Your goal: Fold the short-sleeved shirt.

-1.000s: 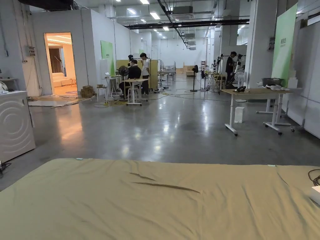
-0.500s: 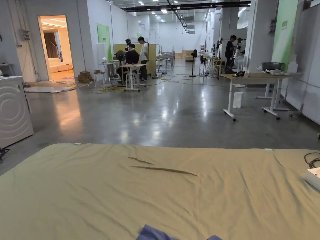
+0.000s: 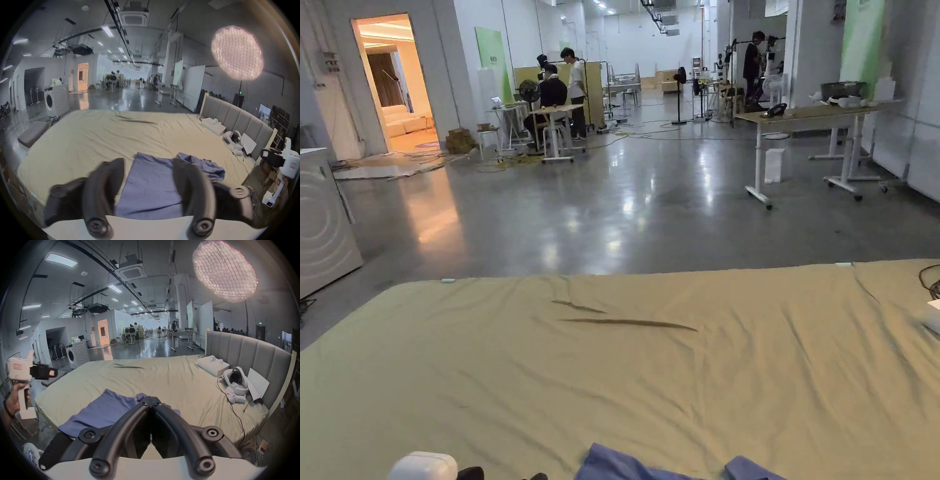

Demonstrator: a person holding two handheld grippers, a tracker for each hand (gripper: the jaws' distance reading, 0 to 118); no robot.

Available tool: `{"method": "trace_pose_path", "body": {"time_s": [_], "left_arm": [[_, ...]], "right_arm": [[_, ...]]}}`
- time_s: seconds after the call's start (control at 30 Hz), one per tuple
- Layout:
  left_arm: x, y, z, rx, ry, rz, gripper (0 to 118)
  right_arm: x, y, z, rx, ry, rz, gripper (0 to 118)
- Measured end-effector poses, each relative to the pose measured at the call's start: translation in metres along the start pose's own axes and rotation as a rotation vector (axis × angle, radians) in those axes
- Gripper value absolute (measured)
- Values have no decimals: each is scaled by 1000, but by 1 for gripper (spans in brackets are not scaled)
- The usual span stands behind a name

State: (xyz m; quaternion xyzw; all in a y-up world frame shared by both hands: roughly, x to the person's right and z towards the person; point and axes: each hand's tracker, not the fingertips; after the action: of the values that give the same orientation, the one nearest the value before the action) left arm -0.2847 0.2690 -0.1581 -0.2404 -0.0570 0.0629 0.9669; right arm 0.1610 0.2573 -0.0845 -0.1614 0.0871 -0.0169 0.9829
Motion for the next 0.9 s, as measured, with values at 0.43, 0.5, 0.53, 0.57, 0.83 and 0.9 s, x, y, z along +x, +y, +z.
{"method": "trace_pose_path", "body": {"time_s": [0.43,0.5,0.53,0.57,0.83,0.9], "left_arm": [[-42,-24,-292,-360,8,15,108],[-44,-32,-313,-369,6,11,108],[-46,-35,-318,-373,-3,25,108],[-46,-37,-326,-397,-30,55,108],[-37,-52,-351,-518,17,-76,67],[-32,-51,-347,-520,24,-108,46]], "right_arm": [[46,-36,-38,-164,-117,-62,0],[48,-41,-40,-197,-140,-37,0],[49,-43,-40,-208,-152,-21,0],[51,-46,-40,-216,-170,-8,0],[63,-63,-40,-252,-186,-51,0],[61,-59,-40,-247,-179,-59,0]]}}
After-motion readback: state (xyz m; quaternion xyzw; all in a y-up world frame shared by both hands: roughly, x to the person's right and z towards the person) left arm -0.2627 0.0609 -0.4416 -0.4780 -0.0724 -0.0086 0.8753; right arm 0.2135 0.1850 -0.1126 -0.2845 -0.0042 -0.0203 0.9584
